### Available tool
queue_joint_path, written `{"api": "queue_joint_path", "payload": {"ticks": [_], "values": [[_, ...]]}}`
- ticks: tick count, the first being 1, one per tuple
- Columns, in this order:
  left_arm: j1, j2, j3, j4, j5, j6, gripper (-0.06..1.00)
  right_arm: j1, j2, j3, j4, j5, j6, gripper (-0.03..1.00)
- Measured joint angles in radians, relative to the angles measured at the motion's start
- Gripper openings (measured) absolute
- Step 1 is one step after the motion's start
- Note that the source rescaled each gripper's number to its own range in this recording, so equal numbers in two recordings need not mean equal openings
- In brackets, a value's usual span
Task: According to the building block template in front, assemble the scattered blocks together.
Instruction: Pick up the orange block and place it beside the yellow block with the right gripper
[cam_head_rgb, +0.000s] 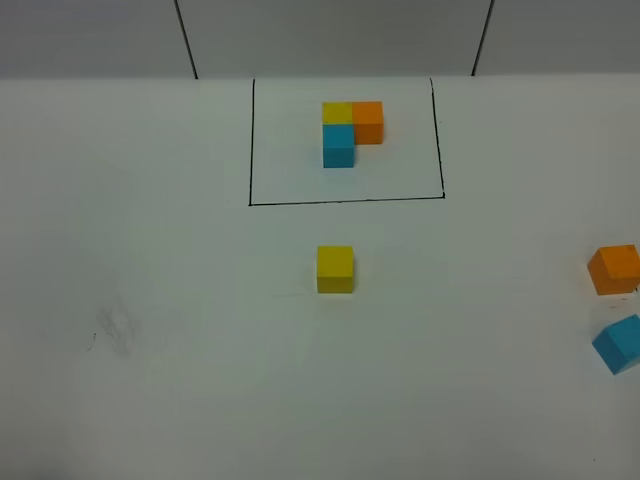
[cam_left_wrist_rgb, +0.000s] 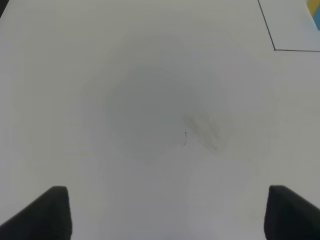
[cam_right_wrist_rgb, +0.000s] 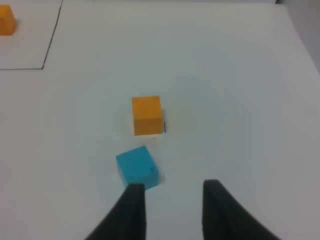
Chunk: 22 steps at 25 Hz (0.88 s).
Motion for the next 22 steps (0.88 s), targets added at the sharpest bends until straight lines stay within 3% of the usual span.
{"api": "queue_joint_path", "payload": {"ticks": [10, 15, 22], "values": [[0.000, 0.000, 0.000, 0.000, 0.000, 0.001, 0.66, 0.000, 0.397, -0.081, 0.001, -0.134, 0.054, 0.01], [0.000, 0.000, 0.000, 0.000, 0.000, 0.001, 0.66, 0.000, 0.635, -0.116, -0.005, -0.294, 0.066, 0.01], [0.000, 0.000, 0.000, 0.000, 0.000, 0.001, 0.66, 0.000, 0.994, -0.256, 0.008, -0.284, 0.053, 0.03]]}}
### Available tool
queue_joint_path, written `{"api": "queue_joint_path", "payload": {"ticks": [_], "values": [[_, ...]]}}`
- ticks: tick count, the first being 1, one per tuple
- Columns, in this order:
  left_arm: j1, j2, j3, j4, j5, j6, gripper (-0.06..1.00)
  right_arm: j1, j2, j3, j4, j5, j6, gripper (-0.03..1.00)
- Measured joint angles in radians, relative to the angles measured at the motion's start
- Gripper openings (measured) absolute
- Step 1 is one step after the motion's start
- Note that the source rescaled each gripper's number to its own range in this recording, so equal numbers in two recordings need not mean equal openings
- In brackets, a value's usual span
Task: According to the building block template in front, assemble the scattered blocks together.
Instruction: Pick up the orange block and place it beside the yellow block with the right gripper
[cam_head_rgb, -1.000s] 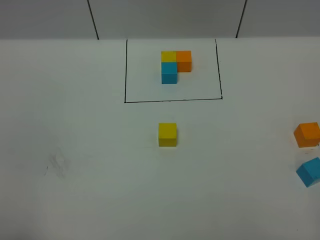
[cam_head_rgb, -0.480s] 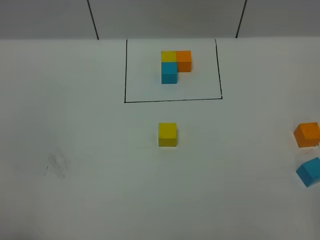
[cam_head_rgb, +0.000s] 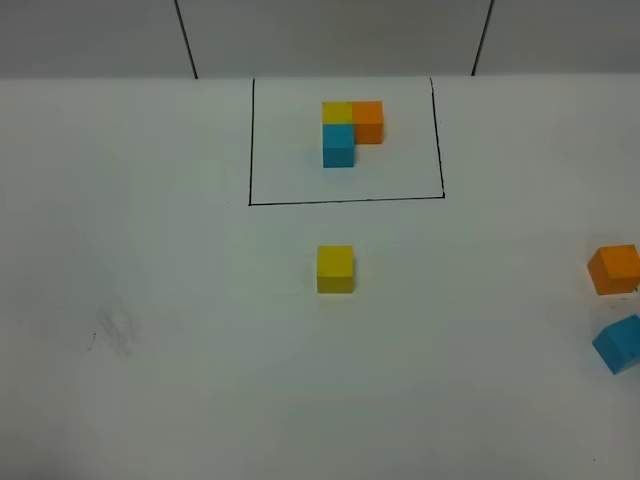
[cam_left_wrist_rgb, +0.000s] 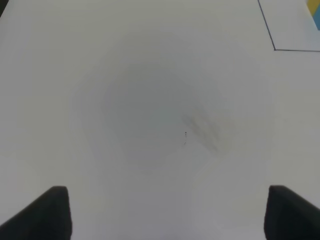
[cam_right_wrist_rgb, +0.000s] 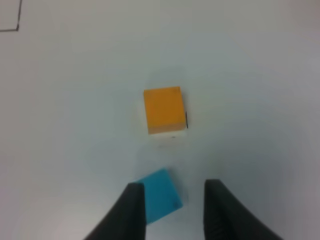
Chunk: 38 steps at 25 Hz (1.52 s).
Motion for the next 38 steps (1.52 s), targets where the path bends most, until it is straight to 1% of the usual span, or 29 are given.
{"api": "queue_joint_path", "payload": {"ticks": [2, 4, 5, 6, 8, 10, 12, 13, 17, 25, 32, 38], "values": [[0.000, 0.000, 0.000, 0.000, 0.000, 0.000, 0.66, 0.000, 0.087, -0.049, 0.001, 0.016, -0.042, 0.08], [0.000, 0.000, 0.000, 0.000, 0.000, 0.000, 0.66, 0.003, 0.170, -0.094, 0.001, 0.040, -0.091, 0.17], [0.000, 0.000, 0.000, 0.000, 0.000, 0.000, 0.66, 0.008, 0.199, -0.110, 0.001, 0.051, -0.117, 0.24], [0.000, 0.000, 0.000, 0.000, 0.000, 0.000, 0.66, 0.013, 0.230, -0.126, 0.002, 0.056, -0.136, 0.33], [0.000, 0.000, 0.000, 0.000, 0.000, 0.000, 0.66, 0.025, 0.278, -0.148, 0.004, 0.056, -0.172, 0.55], [0.000, 0.000, 0.000, 0.000, 0.000, 0.000, 0.66, 0.029, 0.310, -0.155, 0.007, 0.039, -0.182, 0.80], [0.000, 0.000, 0.000, 0.000, 0.000, 0.000, 0.66, 0.029, 0.345, -0.157, 0.008, 0.008, -0.169, 0.92], [0.000, 0.000, 0.000, 0.000, 0.000, 0.000, 0.66, 0.029, 0.365, -0.157, 0.008, -0.015, -0.152, 0.95], [0.000, 0.000, 0.000, 0.000, 0.000, 0.000, 0.66, 0.029, 0.461, -0.158, 0.008, -0.083, -0.118, 0.99], [0.000, 0.000, 0.000, 0.000, 0.000, 0.000, 0.66, 0.028, 0.636, -0.176, -0.009, -0.152, -0.111, 1.00], [0.000, 0.000, 0.000, 0.000, 0.000, 0.000, 0.66, -0.001, 0.718, -0.176, -0.053, -0.178, -0.111, 0.99], [0.000, 0.000, 0.000, 0.000, 0.000, 0.000, 0.66, -0.021, 0.778, -0.176, -0.063, -0.219, -0.111, 0.96]]}}
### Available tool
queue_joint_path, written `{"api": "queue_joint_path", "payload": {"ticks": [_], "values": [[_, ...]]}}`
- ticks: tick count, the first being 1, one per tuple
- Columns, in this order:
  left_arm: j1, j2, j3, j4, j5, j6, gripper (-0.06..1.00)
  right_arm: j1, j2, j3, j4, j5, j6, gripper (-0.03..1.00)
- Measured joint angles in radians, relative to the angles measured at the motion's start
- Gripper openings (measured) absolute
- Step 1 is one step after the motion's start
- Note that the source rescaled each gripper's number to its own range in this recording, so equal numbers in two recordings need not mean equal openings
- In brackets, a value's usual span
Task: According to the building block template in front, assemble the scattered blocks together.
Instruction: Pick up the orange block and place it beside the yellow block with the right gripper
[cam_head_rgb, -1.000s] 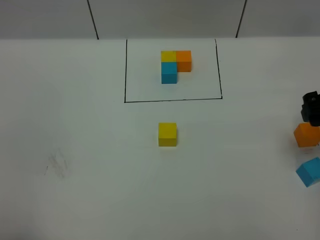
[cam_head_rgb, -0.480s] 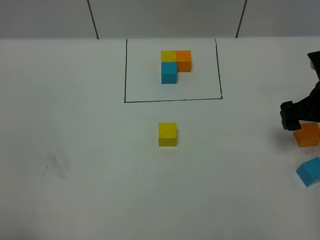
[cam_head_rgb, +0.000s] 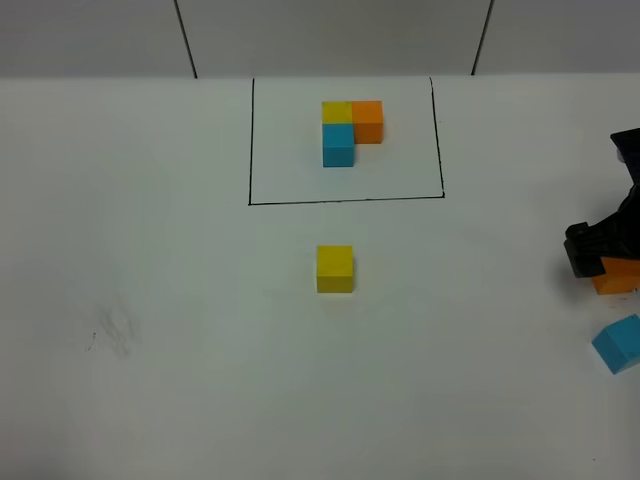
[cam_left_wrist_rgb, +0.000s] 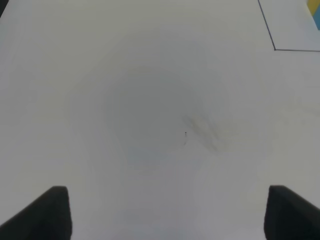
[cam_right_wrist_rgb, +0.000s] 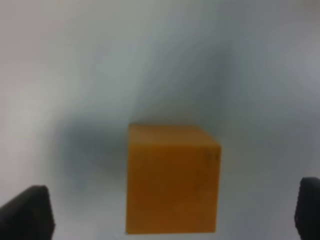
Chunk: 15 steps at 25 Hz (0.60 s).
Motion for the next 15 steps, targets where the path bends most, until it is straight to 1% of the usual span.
{"api": "queue_joint_path", "payload": {"ticks": [6, 9, 10, 11, 13, 14, 15], "values": [[0.000, 0.000, 0.000, 0.000, 0.000, 0.000, 0.66, -0.024, 0.061, 0.000, 0.000, -0.037, 0.000, 0.90], [0.000, 0.000, 0.000, 0.000, 0.000, 0.000, 0.66, -0.031, 0.079, 0.000, -0.001, -0.043, 0.000, 0.82], [0.000, 0.000, 0.000, 0.000, 0.000, 0.000, 0.66, -0.031, 0.081, 0.000, -0.001, -0.046, -0.001, 0.75], [0.000, 0.000, 0.000, 0.000, 0.000, 0.000, 0.66, -0.031, 0.082, 0.000, -0.004, -0.046, -0.001, 0.66], [0.000, 0.000, 0.000, 0.000, 0.000, 0.000, 0.66, -0.031, 0.083, 0.000, -0.007, -0.047, -0.004, 0.40], [0.000, 0.000, 0.000, 0.000, 0.000, 0.000, 0.66, -0.031, 0.083, 0.000, -0.007, -0.047, -0.004, 0.23], [0.000, 0.000, 0.000, 0.000, 0.000, 0.000, 0.66, -0.031, 0.083, -0.001, -0.007, -0.048, -0.005, 0.23]]}}
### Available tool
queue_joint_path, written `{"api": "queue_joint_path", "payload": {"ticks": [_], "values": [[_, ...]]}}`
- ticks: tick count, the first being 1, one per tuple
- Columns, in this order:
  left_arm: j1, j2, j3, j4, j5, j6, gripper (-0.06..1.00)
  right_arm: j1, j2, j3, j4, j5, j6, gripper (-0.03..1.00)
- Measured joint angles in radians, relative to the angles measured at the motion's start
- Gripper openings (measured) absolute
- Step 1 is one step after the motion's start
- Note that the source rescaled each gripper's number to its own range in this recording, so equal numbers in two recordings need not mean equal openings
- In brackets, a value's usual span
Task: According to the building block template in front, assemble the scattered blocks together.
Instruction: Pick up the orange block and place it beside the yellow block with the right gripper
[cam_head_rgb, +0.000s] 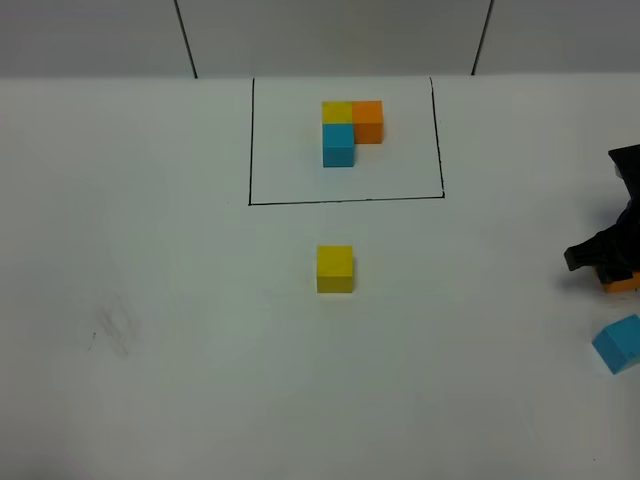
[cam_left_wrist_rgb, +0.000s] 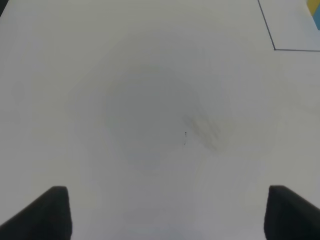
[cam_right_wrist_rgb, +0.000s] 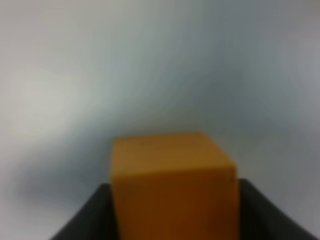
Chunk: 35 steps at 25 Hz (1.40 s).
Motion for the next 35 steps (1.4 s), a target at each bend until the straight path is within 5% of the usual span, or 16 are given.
{"api": "queue_joint_path", "payload": {"ticks": [7, 15, 21, 35], "values": [[0.000, 0.000, 0.000, 0.000, 0.000, 0.000, 0.66, 0.061, -0.047, -0.010, -0.001, 0.020, -0.122, 0.23], [0.000, 0.000, 0.000, 0.000, 0.000, 0.000, 0.66, 0.311, -0.047, -0.210, 0.040, 0.182, -0.473, 0.23], [0.000, 0.000, 0.000, 0.000, 0.000, 0.001, 0.66, 0.449, 0.071, -0.374, 0.050, 0.267, -0.590, 0.23], [0.000, 0.000, 0.000, 0.000, 0.000, 0.001, 0.66, 0.593, 0.180, -0.507, 0.157, 0.331, -0.833, 0.23]]}}
